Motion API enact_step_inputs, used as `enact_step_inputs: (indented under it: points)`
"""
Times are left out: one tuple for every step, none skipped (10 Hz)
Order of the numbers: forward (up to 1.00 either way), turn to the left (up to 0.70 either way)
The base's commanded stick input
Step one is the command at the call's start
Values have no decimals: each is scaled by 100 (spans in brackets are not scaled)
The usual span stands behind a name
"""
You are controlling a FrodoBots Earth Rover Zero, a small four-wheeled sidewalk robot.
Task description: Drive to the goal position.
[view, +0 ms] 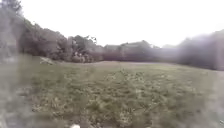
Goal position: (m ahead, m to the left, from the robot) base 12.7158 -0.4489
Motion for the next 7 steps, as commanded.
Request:
enact_step_inputs:
  points:
    - [70,0]
    - [70,0]
    - [70,0]
    - [70,0]
    - [70,0]
    - [70,0]
    - [70,0]
